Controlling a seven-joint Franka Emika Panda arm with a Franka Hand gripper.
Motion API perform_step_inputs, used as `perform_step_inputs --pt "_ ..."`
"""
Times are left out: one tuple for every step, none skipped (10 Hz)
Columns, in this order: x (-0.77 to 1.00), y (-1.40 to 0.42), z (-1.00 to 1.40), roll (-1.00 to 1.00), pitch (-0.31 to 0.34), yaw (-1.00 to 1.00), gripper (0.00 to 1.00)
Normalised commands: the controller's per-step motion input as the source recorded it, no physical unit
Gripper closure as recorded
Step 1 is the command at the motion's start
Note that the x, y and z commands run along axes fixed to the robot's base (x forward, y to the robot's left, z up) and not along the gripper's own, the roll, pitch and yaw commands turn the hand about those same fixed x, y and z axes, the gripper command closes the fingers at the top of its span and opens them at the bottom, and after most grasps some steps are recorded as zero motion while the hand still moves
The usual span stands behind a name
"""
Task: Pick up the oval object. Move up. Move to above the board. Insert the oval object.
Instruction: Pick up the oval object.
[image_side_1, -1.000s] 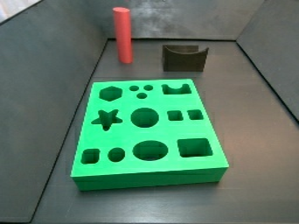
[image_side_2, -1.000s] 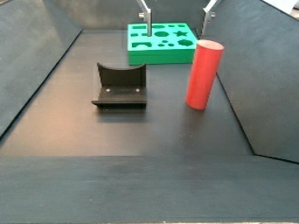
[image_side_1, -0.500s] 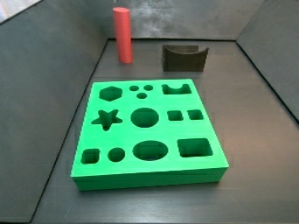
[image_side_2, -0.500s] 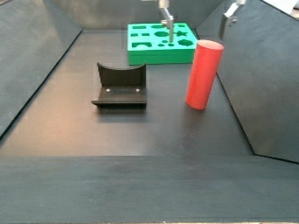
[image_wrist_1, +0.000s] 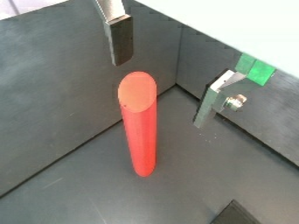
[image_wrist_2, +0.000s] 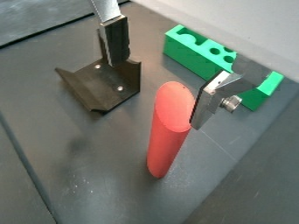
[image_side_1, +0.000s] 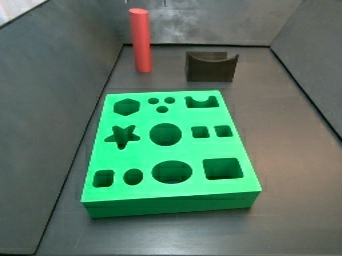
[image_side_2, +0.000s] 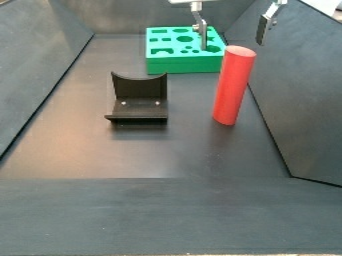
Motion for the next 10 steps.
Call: perform_step_inputs --pt "0.01 0.0 -0.01 -0.02 -0.026 0.17 0.0" --pt "0.02 0.0 -0.16 0.0 -0.026 0.24 0.0" --pt "0.03 0.0 -0.31 0.0 -0.066 0.32 0.0" --pt "0.01 0.0 -0.29 0.0 -0.07 0.31 0.0" --pt "0.0 0.0 -0.23 0.0 -0.059 0.32 0.0" --pt "0.0 0.0 -0.04 0.0 -0.003 0.29 0.0" --pt "0.0 0.0 0.0 -0.04 -0.047 0.14 0.0" --pt "0.0 0.0 0.0 0.0 -0.004 0.13 0.0" --pt "0.0 -0.19 -0.25 0.03 -0.024 0.29 0.0" --pt "0.03 -0.29 -0.18 0.01 -0.04 0.31 0.0"
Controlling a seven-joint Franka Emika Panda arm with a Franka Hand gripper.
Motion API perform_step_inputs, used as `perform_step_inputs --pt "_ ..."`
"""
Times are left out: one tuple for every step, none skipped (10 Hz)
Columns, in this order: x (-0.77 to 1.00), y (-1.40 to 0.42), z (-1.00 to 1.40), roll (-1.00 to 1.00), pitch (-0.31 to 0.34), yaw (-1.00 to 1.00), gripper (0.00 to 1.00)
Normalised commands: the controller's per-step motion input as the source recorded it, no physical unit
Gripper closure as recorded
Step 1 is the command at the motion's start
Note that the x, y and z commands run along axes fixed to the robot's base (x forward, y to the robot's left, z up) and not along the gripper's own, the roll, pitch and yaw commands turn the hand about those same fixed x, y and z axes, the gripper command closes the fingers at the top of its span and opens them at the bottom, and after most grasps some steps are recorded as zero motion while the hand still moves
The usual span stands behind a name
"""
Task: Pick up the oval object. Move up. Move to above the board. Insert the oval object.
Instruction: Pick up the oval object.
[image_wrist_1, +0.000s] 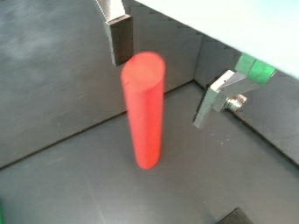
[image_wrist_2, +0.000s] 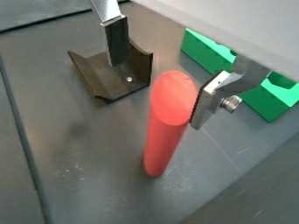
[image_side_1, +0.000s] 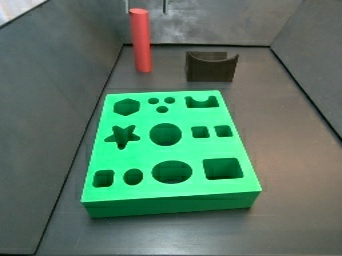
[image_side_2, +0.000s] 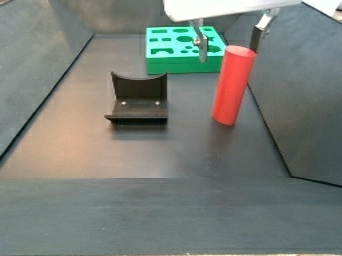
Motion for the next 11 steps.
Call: perform_step_inputs --pt "0.04 -0.23 -0.1 0.0 -0.026 0.3 0.0" --pt "0.0 0.0 0.0 0.0 0.0 0.09 0.0" --pt "0.0 0.21 -0.1 0.0 0.0 0.23 0.0" --pt "-0.09 0.17 -0.17 0.0 -0.013 0.18 0.0" --pt "-0.09 0.04 -0.17 0.0 -0.029 0.15 0.0" --pt "0.0 0.0 0.0 0.0 -0.011 0.0 0.0" --pt "-0.02 -0.07 -0.37 0.05 -0.08 0.13 0.0" --pt "-0.11 -0.08 -0.17 0.03 -0.041 0.0 0.0" --pt "-0.02 0.0 -0.13 0.01 -0.009 0.0 0.0" --pt "0.0 0.0 0.0 0.0 0.0 0.0 0.0" --pt "0.0 0.0 0.0 0.0 0.0 0.0 1.0"
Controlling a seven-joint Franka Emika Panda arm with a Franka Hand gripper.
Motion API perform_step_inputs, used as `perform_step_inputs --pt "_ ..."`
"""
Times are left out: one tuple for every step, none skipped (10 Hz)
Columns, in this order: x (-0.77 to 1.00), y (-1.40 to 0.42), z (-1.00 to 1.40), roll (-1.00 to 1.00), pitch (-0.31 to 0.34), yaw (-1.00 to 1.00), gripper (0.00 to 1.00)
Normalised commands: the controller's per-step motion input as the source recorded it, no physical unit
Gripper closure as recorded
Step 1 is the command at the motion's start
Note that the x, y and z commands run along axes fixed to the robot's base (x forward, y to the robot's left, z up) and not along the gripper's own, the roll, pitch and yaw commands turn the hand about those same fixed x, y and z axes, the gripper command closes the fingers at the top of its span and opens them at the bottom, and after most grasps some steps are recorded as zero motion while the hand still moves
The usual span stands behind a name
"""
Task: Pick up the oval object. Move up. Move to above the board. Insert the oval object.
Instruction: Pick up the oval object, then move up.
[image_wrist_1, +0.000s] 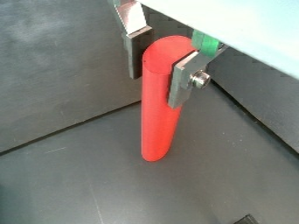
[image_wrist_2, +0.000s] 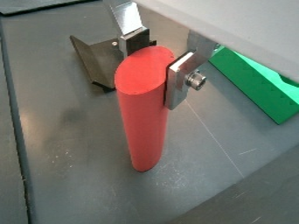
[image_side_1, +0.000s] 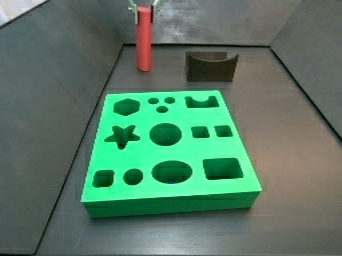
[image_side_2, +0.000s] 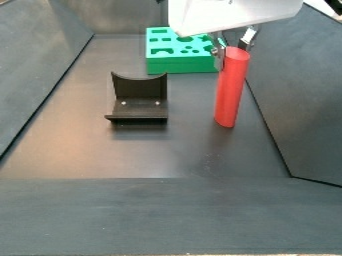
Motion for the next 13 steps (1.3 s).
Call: perform_step_inputs --pt "0.0 0.0 0.0 0.0 0.0 0.0 1.0" --pt "0.0 0.0 0.0 0.0 0.0 0.0 1.0" --pt "0.0 0.0 0.0 0.0 0.0 0.0 1.0" --pt "0.0 0.0 0.0 0.0 0.0 0.0 1.0" --pt "0.0 0.0 0.0 0.0 0.0 0.0 1.0" --pt "0.0 0.0 0.0 0.0 0.0 0.0 1.0" --pt "0.0 0.0 0.0 0.0 0.0 0.0 1.0" --pt "0.0 0.0 0.0 0.0 0.0 0.0 1.0" --pt "0.0 0.0 0.0 0.0 0.0 0.0 1.0" --pt "0.0 0.0 0.0 0.0 0.0 0.0 1.0" --pt "0.0 0.0 0.83 0.0 0.0 0.0 1.0" --pt "-0.09 -0.05 0.75 -0.01 0.062 -0.02 1.0" --pt "-0.09 -0.05 0.64 -0.02 0.058 -0.01 1.0"
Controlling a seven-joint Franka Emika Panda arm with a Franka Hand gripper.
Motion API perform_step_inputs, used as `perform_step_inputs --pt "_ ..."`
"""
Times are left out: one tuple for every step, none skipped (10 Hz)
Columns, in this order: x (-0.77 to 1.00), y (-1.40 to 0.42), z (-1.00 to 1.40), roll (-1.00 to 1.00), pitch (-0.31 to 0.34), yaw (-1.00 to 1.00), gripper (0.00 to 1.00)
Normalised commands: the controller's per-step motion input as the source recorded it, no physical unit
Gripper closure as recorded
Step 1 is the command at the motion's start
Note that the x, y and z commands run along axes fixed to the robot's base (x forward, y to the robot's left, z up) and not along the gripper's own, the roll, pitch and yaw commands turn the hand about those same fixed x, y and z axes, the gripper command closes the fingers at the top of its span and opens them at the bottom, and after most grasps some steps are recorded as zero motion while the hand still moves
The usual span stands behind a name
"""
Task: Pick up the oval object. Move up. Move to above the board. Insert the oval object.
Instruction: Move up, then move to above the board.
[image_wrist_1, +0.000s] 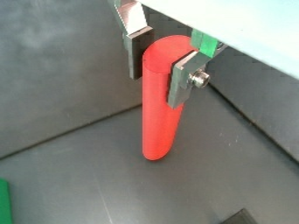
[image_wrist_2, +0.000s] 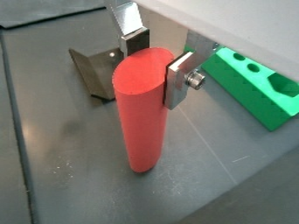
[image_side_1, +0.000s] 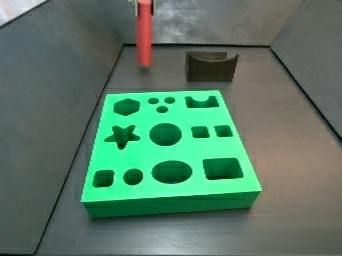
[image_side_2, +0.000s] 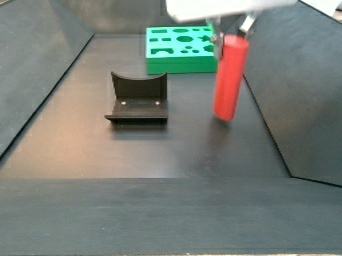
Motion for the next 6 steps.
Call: perform_step_inputs --pt "-0.05 -0.03 0.45 -0.05 0.04 0.0 1.0" --pt "-0.03 -0.02 0.34 -0.06 0.035 0.0 1.0" --pt "-0.13 0.18 1.0 0.17 0.048 0.32 1.0" --pt "-0.13 0.18 1.0 0.15 0.053 0.29 1.0" --pt "-0.12 0.16 1.0 0.14 0.046 0.22 1.0" --pt "-0.1 0.14 1.0 0.12 0.053 0.13 1.0"
